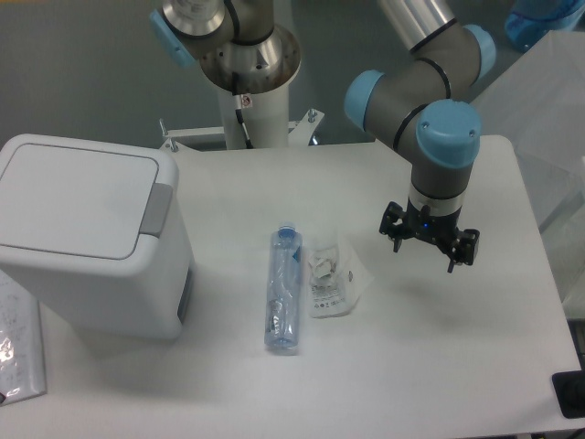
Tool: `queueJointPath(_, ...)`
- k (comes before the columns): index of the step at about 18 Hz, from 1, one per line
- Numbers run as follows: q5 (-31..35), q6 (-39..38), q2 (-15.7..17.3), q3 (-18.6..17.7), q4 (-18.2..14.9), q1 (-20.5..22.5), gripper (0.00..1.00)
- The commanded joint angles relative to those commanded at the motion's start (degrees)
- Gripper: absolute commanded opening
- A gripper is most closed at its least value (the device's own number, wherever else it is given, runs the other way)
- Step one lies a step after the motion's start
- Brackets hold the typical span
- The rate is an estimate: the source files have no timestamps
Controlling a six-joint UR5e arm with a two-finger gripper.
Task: Open the trash can
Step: 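Lower the open gripper slightly above the table beside the plastic bag, then move the open gripper over to the lid of the white trash bin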
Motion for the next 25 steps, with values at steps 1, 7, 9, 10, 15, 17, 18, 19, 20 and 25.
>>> queueJointPath(1,0.0,0.1,0.0,0.0,0.0,-0.1,1.0)
queueJointPath(7,-0.6,0.4,-0.1,0.5,0.2,-1.0,1.0)
queueJointPath(9,-0.6,-1.9,-0.5,0.8,1.3,-1.5,1.0)
queueJointPath(10,-0.8,-4.5,-0.4,0.8,1.7,-1.6,1.0)
queueJointPath(15,-2.5,-18.9,0.6,4.0,1.8,-4.6,1.0)
queueJointPath(17,-2.7,-22.9,0.7,5.6,1.8,-6.1,1.0)
queueJointPath(18,-2.9,-23.3,0.8,5.7,1.8,-6.4,1.0)
queueJointPath(19,-3.7,-23.5,0.9,5.9,1.8,-7.5,1.0)
queueJointPath(20,-5.3,-24.1,1.0,6.1,1.8,-8.3,1.0)
queueJointPath(25,-11.2,-28.4,5.5,6.5,1.9,-9.9,1.0)
